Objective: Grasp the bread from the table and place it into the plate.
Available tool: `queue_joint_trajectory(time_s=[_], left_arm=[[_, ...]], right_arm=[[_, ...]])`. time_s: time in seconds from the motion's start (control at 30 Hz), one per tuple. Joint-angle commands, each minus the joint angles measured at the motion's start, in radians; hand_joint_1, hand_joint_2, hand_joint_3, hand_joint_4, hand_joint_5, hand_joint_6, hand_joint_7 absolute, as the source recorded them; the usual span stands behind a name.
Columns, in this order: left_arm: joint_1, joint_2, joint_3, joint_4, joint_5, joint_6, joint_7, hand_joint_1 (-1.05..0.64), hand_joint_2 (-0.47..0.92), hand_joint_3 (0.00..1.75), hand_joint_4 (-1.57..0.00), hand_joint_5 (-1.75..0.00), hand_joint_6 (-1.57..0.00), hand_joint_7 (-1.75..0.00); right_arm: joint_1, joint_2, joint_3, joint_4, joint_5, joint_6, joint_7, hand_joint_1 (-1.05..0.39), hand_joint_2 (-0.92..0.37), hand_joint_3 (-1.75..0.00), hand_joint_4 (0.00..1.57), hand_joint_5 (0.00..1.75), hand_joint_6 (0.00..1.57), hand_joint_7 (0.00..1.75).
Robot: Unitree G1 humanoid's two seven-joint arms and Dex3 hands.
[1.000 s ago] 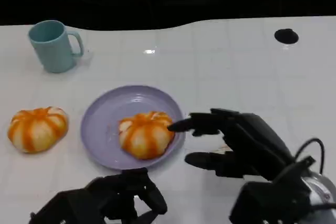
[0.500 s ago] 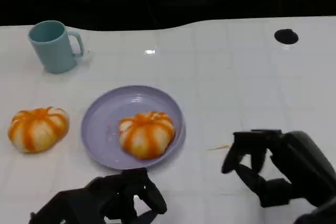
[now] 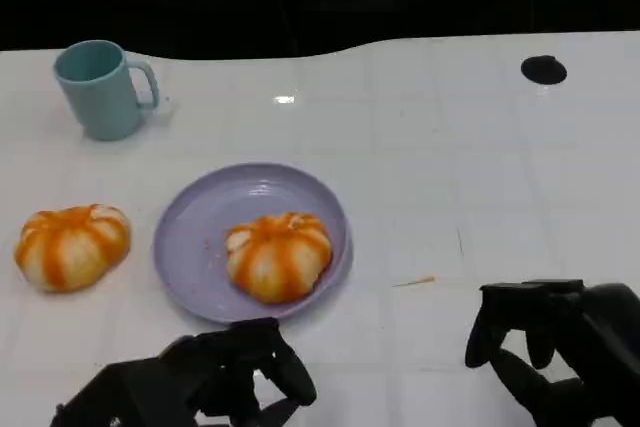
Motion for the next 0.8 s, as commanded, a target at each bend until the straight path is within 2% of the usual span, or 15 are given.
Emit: queue_joint_trajectory(time_s=[0.03, 0.27, 0.43, 0.53, 0.8], left_arm=[[0.004, 0.019, 0.013, 0.009, -0.005, -0.025, -0.011, -0.34, 0.82, 0.7, -0.64, -1.75, -0.59, -1.45], [0.014, 0.023, 0.021, 0.001, -0.004, -0.02, -0.011, -0.34, 0.82, 0.69, -0.63, -1.75, -0.6, -1.45], [0.019, 0.027, 0.028, 0.005, -0.007, -0.032, -0.013, -0.33, 0.82, 0.69, -0.63, -1.75, -0.6, -1.45], [0.02, 0.032, 0.03, 0.015, -0.004, -0.049, -0.015, -0.33, 0.83, 0.69, -0.62, -1.75, -0.59, -1.45], [0.027, 0.028, 0.039, 0.013, -0.019, -0.042, -0.016, -0.31, 0.83, 0.69, -0.63, -1.75, -0.59, -1.44]], right_arm=[[0.015, -0.009, -0.017, 0.021, -0.028, 0.015, -0.04, -0.01, -0.25, -1.25, 0.95, 1.69, 0.91, 1.25], [0.018, -0.011, -0.009, 0.038, -0.062, 0.05, -0.046, -0.01, -0.27, -1.2, 0.93, 1.69, 0.93, 1.17], [0.017, -0.008, 0.004, 0.041, -0.083, 0.085, -0.043, -0.02, -0.31, -1.07, 0.94, 1.66, 0.95, 1.11], [0.015, -0.006, 0.011, 0.043, -0.081, 0.1, -0.042, -0.03, -0.35, -1.01, 0.93, 1.69, 0.95, 1.14], [0.013, -0.005, 0.021, 0.03, -0.095, 0.117, -0.05, -0.02, -0.34, -1.02, 0.94, 1.66, 0.94, 1.13]])
